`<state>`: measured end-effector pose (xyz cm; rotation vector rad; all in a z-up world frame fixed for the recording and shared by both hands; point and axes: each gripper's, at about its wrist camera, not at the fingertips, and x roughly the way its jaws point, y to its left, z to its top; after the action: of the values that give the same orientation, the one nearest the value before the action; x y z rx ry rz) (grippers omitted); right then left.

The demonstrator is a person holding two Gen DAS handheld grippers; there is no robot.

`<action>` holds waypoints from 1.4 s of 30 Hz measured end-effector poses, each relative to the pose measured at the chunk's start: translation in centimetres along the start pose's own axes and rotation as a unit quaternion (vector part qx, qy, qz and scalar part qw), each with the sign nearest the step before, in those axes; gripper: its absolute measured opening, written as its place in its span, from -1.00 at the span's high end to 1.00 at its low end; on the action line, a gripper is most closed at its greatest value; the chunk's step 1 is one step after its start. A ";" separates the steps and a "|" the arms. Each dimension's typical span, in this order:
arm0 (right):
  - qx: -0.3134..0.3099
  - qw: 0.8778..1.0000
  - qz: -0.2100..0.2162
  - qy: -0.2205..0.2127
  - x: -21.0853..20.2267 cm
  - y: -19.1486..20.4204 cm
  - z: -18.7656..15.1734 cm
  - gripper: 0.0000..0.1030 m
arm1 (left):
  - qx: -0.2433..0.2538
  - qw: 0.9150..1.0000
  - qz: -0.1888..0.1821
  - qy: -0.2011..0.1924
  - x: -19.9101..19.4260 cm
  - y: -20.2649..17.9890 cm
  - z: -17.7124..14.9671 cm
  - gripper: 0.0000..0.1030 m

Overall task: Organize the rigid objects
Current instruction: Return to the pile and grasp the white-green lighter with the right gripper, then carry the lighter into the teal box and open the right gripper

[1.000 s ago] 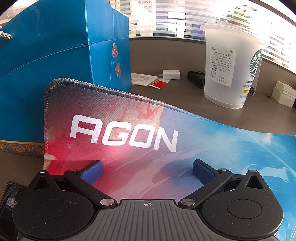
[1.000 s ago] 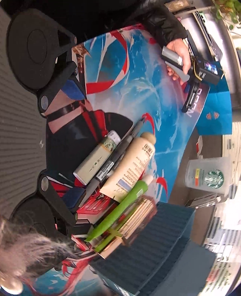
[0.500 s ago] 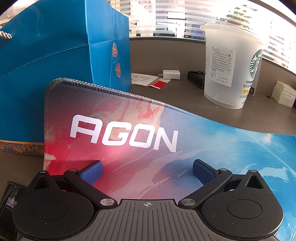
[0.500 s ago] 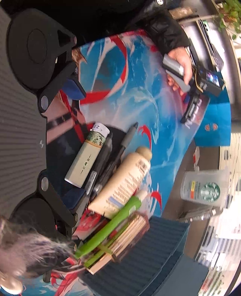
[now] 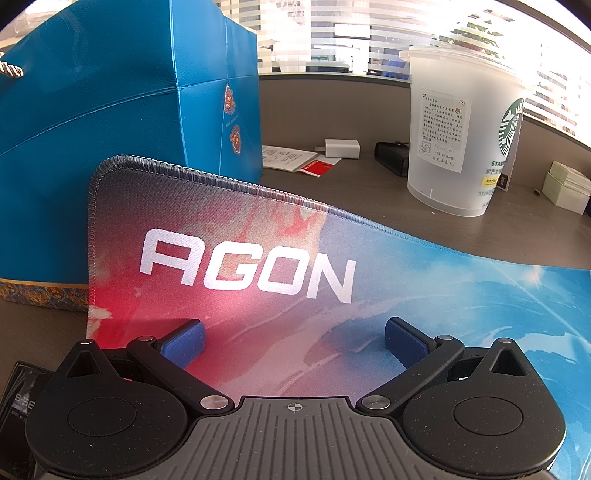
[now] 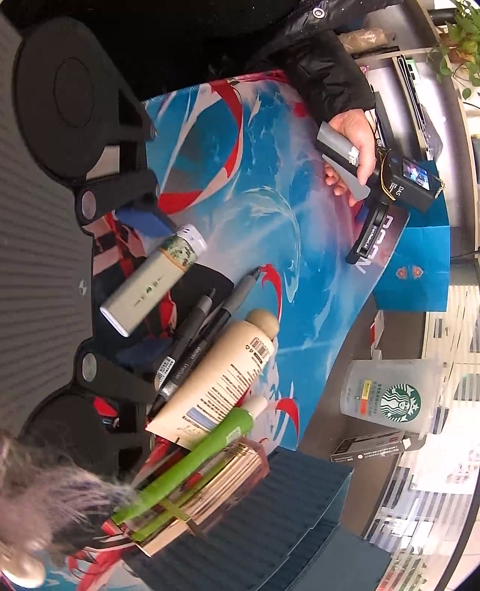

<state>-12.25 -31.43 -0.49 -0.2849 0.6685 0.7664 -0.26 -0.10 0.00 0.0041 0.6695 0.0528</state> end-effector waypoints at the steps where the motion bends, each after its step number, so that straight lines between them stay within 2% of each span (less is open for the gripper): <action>1: -0.001 1.000 0.001 0.001 0.0 -0.1 0.1 0.08 | 0.000 1.000 0.000 0.000 0.0 0.0 0.0 -1.00; 2: -0.003 1.000 0.003 0.001 0.0 0.0 0.2 0.23 | 0.000 1.000 0.000 0.000 0.0 0.0 0.0 -1.00; 5: -0.017 1.000 0.004 0.006 0.0 0.6 0.4 0.48 | 0.000 1.000 0.000 0.000 0.0 0.0 0.0 -1.00; 8: -0.042 0.999 -0.005 0.014 0.0 1.8 0.6 0.58 | 0.000 1.000 0.001 0.000 0.0 0.0 0.0 -1.00; 14: -0.060 0.998 -0.012 0.020 0.0 2.3 0.8 0.58 | -0.001 1.000 0.001 0.000 0.0 0.0 0.0 -1.00; 26: -0.066 0.998 -0.020 -0.001 -1.4 1.8 2.1 0.58 | -0.001 1.000 0.001 0.000 0.0 0.0 0.0 -1.00; 42: -0.072 0.993 -0.088 -0.042 -4.9 -4.6 6.7 0.58 | -0.002 1.000 0.003 0.000 0.0 0.0 0.0 -1.00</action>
<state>-8.48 -34.16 7.82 -0.4357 0.5011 0.6552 -0.26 -0.10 0.00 0.0020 0.6695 0.0601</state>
